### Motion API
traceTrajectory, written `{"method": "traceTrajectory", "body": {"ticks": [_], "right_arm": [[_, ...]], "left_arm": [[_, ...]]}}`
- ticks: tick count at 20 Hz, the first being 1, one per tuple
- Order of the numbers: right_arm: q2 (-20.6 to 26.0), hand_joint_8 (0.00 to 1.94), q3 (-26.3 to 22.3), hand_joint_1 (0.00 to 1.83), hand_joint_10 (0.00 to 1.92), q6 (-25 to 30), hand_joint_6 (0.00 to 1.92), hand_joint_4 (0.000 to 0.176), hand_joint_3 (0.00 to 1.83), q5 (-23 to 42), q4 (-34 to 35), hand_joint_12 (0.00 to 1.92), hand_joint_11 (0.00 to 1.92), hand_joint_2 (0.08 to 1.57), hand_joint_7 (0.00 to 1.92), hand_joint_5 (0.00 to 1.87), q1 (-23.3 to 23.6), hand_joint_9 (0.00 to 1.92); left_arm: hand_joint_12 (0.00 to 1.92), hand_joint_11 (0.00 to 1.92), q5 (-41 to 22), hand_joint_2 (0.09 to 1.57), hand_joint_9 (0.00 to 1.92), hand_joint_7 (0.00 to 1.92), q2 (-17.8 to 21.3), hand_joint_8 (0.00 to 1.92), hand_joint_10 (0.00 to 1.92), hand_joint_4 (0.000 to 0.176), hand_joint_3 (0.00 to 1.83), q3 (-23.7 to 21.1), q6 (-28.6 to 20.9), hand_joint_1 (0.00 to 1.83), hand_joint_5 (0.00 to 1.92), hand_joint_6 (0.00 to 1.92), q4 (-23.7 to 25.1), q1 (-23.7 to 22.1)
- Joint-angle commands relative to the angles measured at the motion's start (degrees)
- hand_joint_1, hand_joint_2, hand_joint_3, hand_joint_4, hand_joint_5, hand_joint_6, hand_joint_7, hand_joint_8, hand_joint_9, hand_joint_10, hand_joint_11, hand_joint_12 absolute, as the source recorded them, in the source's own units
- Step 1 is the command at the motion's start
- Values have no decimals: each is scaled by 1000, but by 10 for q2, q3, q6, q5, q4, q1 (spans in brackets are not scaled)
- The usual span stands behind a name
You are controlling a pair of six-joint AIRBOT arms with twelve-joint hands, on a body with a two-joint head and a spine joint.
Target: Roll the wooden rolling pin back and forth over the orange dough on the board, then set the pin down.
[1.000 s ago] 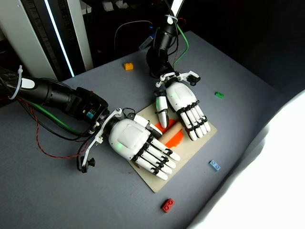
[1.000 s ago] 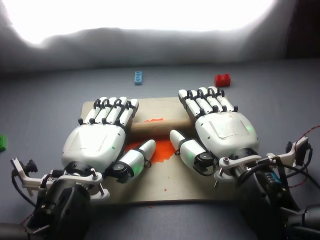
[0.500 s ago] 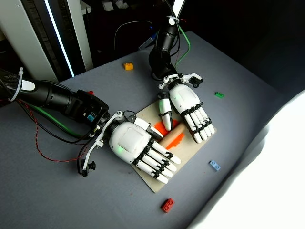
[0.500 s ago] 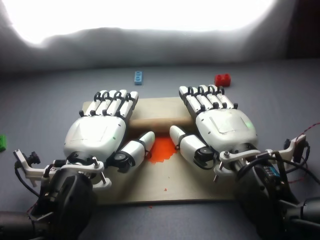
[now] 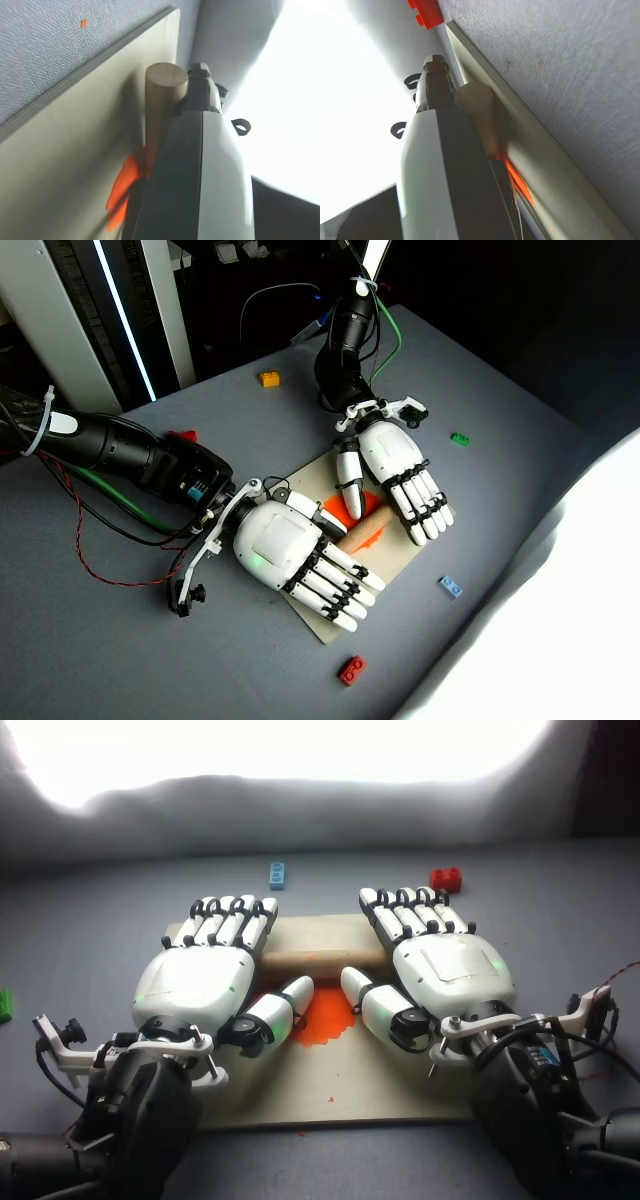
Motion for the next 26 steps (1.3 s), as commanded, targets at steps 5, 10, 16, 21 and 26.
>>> {"method": "traceTrajectory", "body": {"ticks": [5,10,16,21,26], "right_arm": [[2,5,10,0,8,9,16,0,2,47,-28,0,0,1484,64,46,11,24],[1,1,13,0,5,14,16,0,0,43,-28,0,0,1480,57,56,12,22],[0,7,16,0,6,16,18,0,0,40,-21,0,0,1479,84,75,16,36],[-1,3,21,0,5,19,13,0,1,34,-15,0,0,1483,78,73,17,27],[-2,0,28,0,2,28,6,0,3,26,-14,0,0,1488,66,61,21,24]], "left_arm": [[0,0,-40,1442,0,0,-6,0,0,0,20,15,8,0,0,0,15,-9],[0,0,-34,1424,0,0,-7,0,0,0,11,24,13,0,0,0,8,-13],[0,0,-28,1404,0,0,-10,0,0,0,0,37,18,0,0,0,1,-18],[0,0,-24,1403,0,0,-15,0,0,0,0,48,17,0,0,0,1,-24],[0,0,-14,1408,0,0,-17,0,0,0,2,56,18,0,0,0,-2,-30]]}}
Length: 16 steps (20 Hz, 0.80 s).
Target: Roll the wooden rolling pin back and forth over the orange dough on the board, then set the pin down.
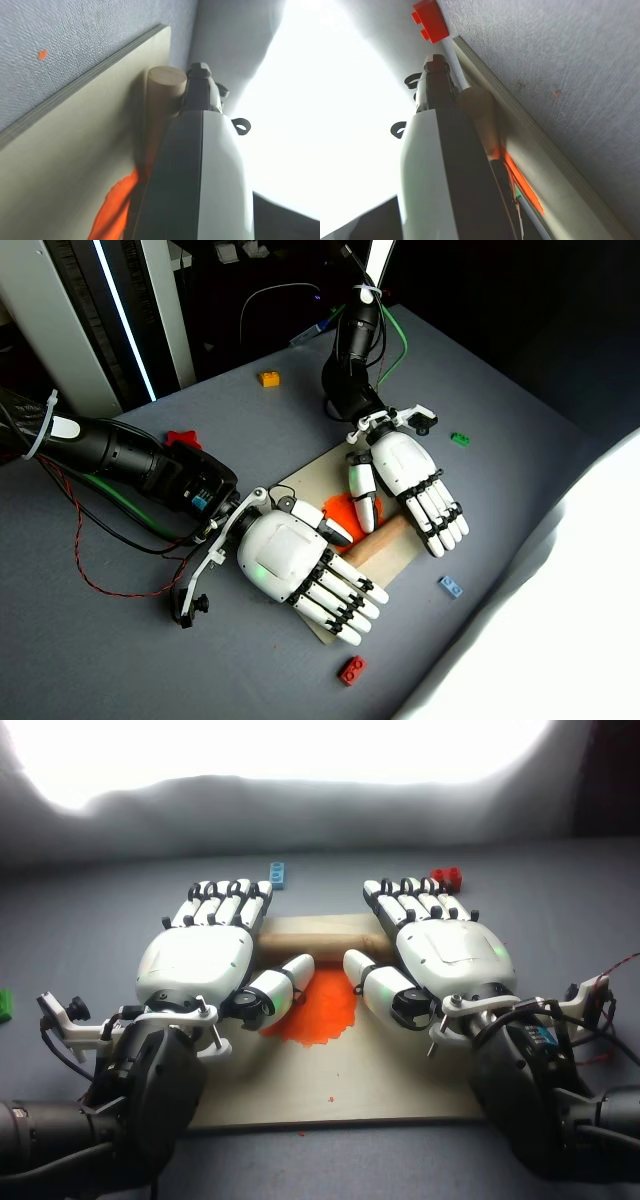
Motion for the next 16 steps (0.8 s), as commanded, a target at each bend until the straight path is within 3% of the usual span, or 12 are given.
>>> {"method": "traceTrajectory", "body": {"ticks": [1,16], "right_arm": [[0,1,4,0,3,5,7,0,3,47,-31,0,0,1488,68,65,6,26],[0,7,12,0,5,11,8,0,0,32,-31,0,0,1482,78,76,10,34]], "left_arm": [[0,0,-51,1414,0,0,0,0,0,0,5,7,4,0,0,0,19,-4],[0,0,-50,1403,0,0,-4,0,0,0,0,14,27,0,0,0,-6,-14]]}}
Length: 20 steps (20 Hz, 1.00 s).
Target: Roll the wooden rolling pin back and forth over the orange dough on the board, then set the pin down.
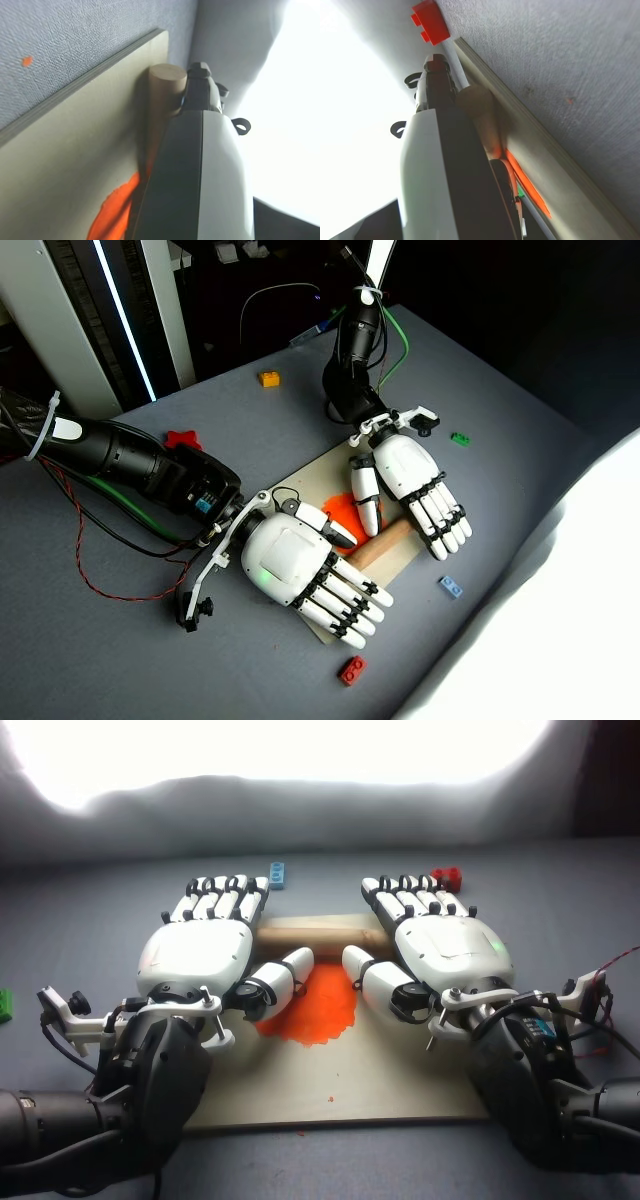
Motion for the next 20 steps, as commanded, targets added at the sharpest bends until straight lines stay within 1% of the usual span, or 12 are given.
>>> {"method": "traceTrajectory", "body": {"ticks": [1,7,13,17,20], "right_arm": [[1,6,2,0,4,4,4,0,1,47,-31,0,0,1485,75,67,6,33],[1,1,5,0,2,10,0,0,0,47,-48,0,0,1483,72,63,5,31],[1,7,5,0,11,11,7,0,1,47,-49,0,0,1486,94,80,5,55],[1,2,4,0,3,11,3,0,2,47,-49,0,0,1489,74,65,4,29],[1,6,2,0,8,11,7,0,0,47,-49,0,0,1486,84,76,2,42]], "left_arm": [[0,0,-55,1392,0,0,0,0,0,0,0,7,3,0,0,0,20,-4],[0,0,-55,1407,0,0,-1,0,0,0,1,10,7,0,0,0,13,-7],[0,0,-55,1445,0,0,-1,0,0,0,17,10,5,0,0,0,13,-7],[0,0,-53,1471,0,0,1,0,0,0,26,8,5,0,0,0,13,-7],[0,0,-42,1478,0,0,5,0,0,0,28,3,8,0,0,0,13,-8]]}}
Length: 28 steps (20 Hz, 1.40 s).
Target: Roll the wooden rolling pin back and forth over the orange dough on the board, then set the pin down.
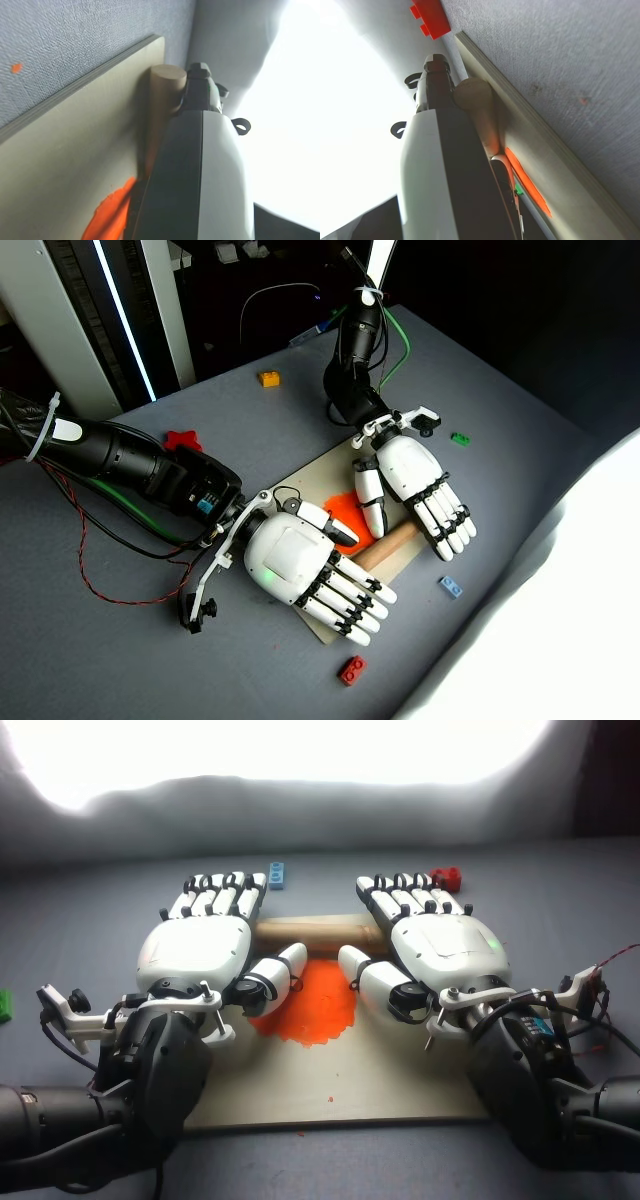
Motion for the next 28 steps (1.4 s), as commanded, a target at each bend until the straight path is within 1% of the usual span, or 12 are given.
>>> {"method": "traceTrajectory", "body": {"ticks": [1,4,14,24,28], "right_arm": [[1,7,-2,0,9,3,10,0,0,52,-32,0,0,1483,91,84,1,45],[1,3,-6,0,3,3,6,0,0,52,-32,0,0,1486,83,76,-1,33],[1,6,-20,0,7,2,6,0,0,50,-32,0,0,1486,96,80,-6,44],[2,4,-22,0,5,3,7,0,0,48,-32,0,0,1483,96,89,-7,44],[2,10,-22,0,16,3,12,0,0,48,-32,6,12,1479,117,106,-7,76]], "left_arm": [[0,0,-40,1480,0,0,6,0,0,0,27,0,4,0,0,0,23,-3],[0,0,-28,1480,0,0,9,0,0,0,26,-2,3,0,0,0,18,-5],[0,0,-16,1490,0,0,13,0,0,0,26,-3,-49,0,0,0,18,-3],[0,0,-10,1484,0,0,13,0,0,0,19,-15,-47,0,0,0,11,5],[0,0,-16,1489,0,0,15,0,0,0,18,-21,-57,0,0,0,11,10]]}}
